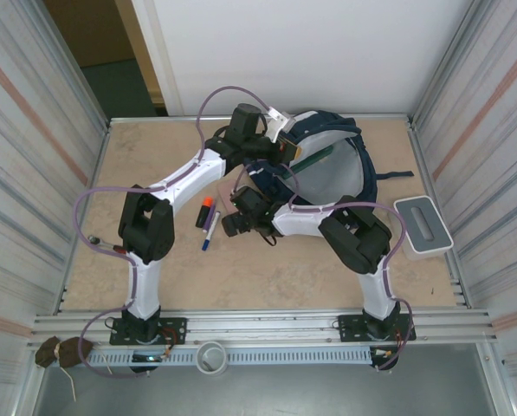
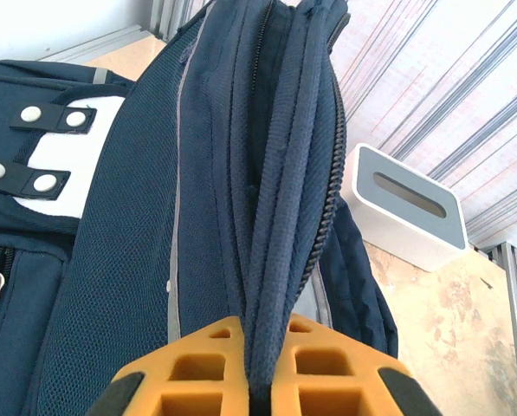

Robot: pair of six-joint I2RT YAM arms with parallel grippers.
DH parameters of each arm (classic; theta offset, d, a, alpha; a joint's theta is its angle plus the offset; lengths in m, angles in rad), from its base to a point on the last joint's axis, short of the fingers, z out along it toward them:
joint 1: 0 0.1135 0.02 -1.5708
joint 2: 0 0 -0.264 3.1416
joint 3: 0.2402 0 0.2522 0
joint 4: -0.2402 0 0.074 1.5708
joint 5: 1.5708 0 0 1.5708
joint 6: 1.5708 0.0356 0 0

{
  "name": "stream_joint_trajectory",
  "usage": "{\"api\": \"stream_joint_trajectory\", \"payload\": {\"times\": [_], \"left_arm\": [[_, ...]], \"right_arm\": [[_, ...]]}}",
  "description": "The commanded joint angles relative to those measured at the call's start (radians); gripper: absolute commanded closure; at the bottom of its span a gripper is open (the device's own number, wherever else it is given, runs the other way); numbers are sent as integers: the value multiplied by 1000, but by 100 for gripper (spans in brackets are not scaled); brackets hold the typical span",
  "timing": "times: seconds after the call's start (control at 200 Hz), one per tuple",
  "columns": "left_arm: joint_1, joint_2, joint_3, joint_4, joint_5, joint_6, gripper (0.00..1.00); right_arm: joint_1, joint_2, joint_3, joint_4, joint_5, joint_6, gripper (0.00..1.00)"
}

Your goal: Pack the student bag

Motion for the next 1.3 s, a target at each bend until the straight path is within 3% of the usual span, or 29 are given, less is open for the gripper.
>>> {"api": "stream_joint_trajectory", "payload": {"times": [0.0, 0.215, 0.436, 0.556, 0.676, 0.882, 1.122, 1.207, 1.298], "left_arm": [[11, -10, 35, 40, 28, 20, 100], [11, -11, 38, 40, 29, 18, 100], [10, -4, 58, 31, 8, 16, 100], [11, 18, 97, 10, 6, 16, 100], [17, 45, 151, -28, 15, 14, 100], [40, 58, 196, -60, 70, 7, 100], [38, 48, 178, -45, 95, -10, 100], [34, 39, 164, -38, 99, -8, 100], [27, 33, 155, -33, 113, -3, 100]], "right_arm": [[-6, 30, 45, 12, -2, 8, 5], [-42, 86, 87, 12, -1, -11, 16], [-35, 1, 11, 18, -18, -41, 49], [-28, -141, -121, 15, -24, -19, 57], [-18, -334, -281, -29, -22, 17, 58], [-34, -752, -466, -255, -49, 104, 59], [-310, -1115, -511, -432, -156, 195, 60], [-479, -1091, -489, -429, -225, 221, 61], [-619, -971, -432, -393, -282, 260, 60]]}}
